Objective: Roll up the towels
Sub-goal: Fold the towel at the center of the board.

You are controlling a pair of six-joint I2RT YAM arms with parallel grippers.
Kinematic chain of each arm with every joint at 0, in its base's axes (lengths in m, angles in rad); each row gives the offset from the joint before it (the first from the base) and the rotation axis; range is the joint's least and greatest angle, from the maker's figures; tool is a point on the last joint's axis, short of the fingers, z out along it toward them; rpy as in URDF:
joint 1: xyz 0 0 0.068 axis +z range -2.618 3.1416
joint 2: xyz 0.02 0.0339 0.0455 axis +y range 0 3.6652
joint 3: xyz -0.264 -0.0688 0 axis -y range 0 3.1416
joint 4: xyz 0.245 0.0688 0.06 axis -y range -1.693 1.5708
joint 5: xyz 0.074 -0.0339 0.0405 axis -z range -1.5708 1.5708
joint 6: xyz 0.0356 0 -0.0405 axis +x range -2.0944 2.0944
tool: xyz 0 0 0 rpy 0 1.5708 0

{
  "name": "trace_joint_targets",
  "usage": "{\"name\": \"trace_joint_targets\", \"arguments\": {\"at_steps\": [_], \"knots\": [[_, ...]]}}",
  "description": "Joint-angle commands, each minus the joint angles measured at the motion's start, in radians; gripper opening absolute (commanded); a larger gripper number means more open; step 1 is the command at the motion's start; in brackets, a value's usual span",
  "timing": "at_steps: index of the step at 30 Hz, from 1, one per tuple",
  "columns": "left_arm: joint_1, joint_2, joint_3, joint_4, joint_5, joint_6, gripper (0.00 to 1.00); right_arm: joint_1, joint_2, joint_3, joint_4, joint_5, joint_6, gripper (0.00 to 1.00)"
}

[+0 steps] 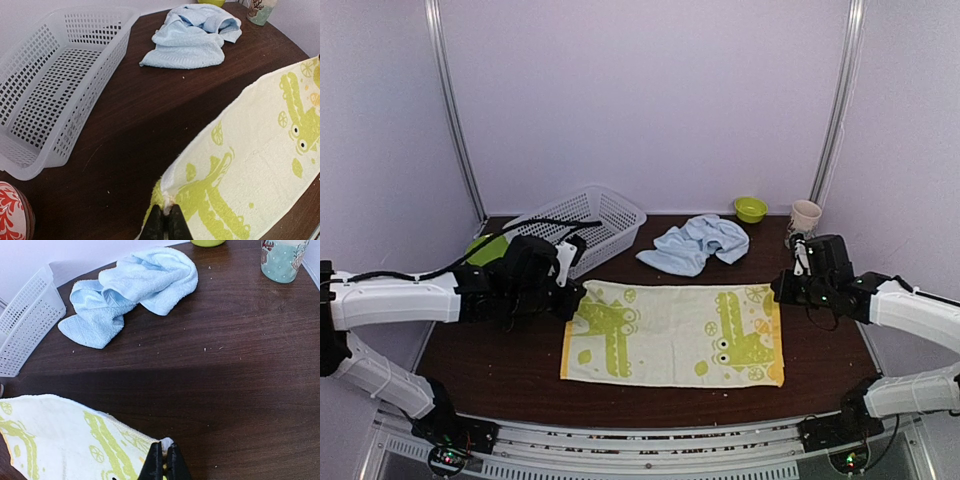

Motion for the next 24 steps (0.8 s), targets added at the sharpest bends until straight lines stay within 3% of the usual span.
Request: {"name": "trace_joint_targets", "arguments": {"at_steps": [1, 11, 24], "knots": [[0.028, -0.022, -0.058, 0.109, 0.003, -0.002, 0.0, -0.005, -0.04, -0.008, 0.02, 0.051, -0.009, 0.0], [0.042, -0.027, -0.128, 0.226, 0.02, -0.05, 0.0, 0.002, -0.015, 0.023, 0.036, -0.008, -0.022, 0.0], [0.042, -0.125, -0.272, 0.271, 0.124, -0.048, 0.0, 0.015, -0.219, -0.173, 0.005, -0.083, 0.075, 0.0]]}}
